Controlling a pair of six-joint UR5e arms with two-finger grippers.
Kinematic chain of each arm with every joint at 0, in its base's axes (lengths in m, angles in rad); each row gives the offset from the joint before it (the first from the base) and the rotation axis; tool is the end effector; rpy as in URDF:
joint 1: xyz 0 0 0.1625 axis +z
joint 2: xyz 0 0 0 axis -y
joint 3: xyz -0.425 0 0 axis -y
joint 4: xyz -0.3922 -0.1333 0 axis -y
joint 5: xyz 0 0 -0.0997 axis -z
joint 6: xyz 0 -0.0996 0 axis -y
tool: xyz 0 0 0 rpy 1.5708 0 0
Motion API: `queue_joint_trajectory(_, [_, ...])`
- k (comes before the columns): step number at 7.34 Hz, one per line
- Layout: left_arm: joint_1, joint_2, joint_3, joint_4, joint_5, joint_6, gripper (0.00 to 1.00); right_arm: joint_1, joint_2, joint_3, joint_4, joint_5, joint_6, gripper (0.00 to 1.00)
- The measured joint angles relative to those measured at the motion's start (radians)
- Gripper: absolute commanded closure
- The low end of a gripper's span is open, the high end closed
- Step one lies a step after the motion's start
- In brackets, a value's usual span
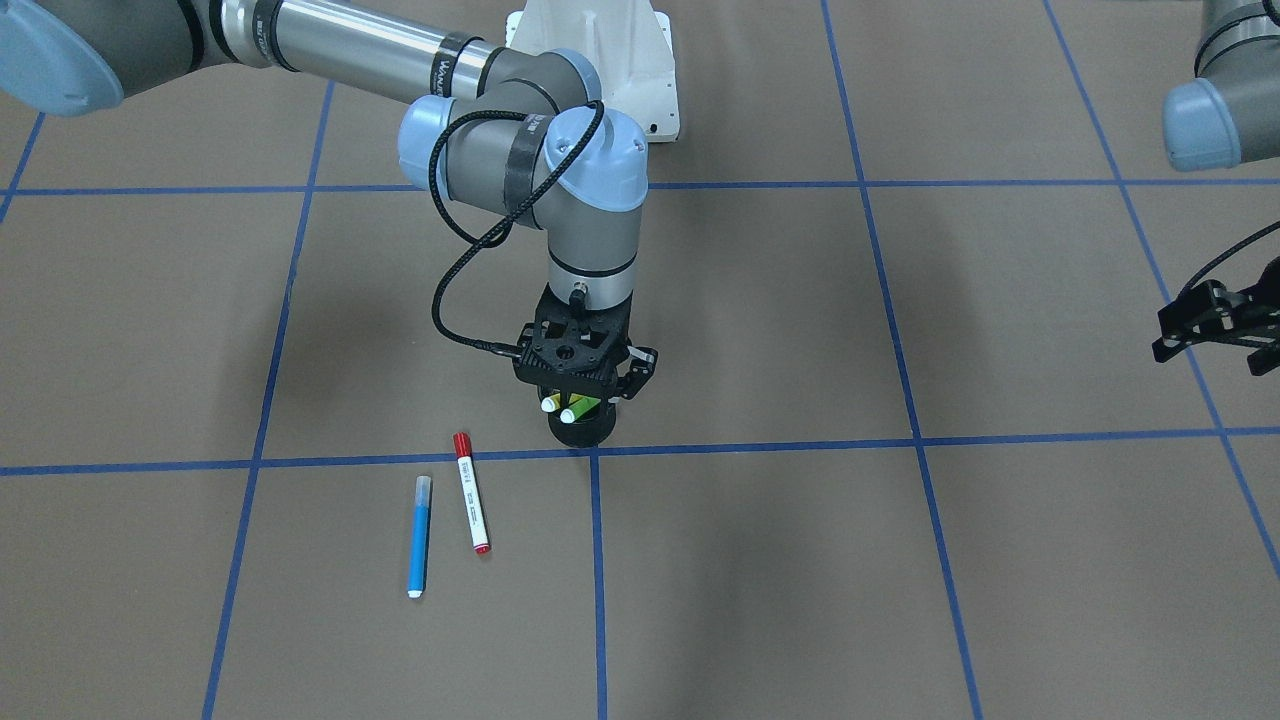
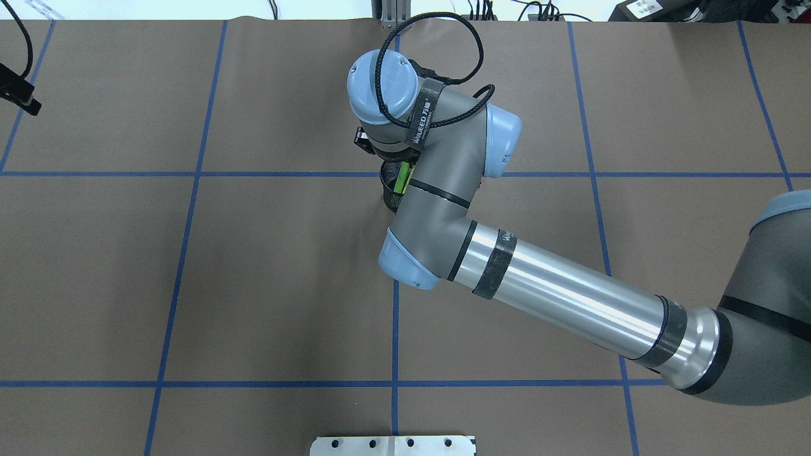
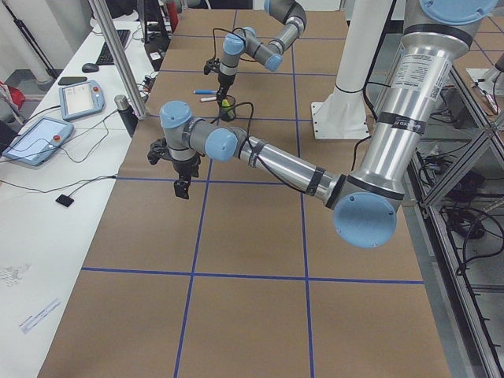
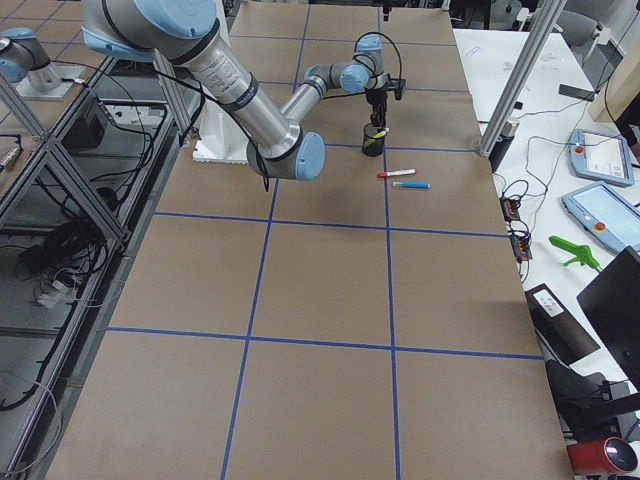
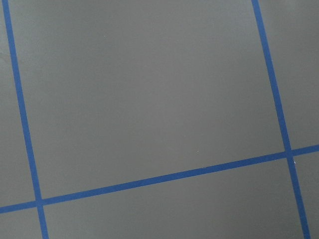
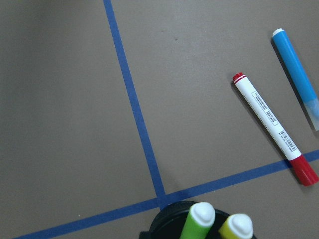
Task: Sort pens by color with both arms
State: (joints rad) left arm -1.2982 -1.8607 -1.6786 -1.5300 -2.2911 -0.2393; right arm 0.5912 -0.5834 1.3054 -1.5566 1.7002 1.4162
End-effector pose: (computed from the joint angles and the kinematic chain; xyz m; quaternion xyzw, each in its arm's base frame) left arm 0.0971 -0.5986 0.4532 0.0729 0.3776 0.0779 0.9198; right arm -0.5882 -0.5399 0.1437 0.0746 -0.3564 0.1789 0.9140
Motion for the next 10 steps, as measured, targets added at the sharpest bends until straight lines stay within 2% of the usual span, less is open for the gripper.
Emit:
queue_joint_trajectory(2, [-0.002,0.004,-0.004,0.0,-0.001,0.0,0.0,0.002,0.001,0.0,0.001,-0.001,-0.008,0.64])
queue_joint_trajectory(10, [-0.004,0.027,-0.026,0.001,-0.019,0.0,0.0,0.022,-0.001,0.004,0.001,-0.026,-0.038,0.64])
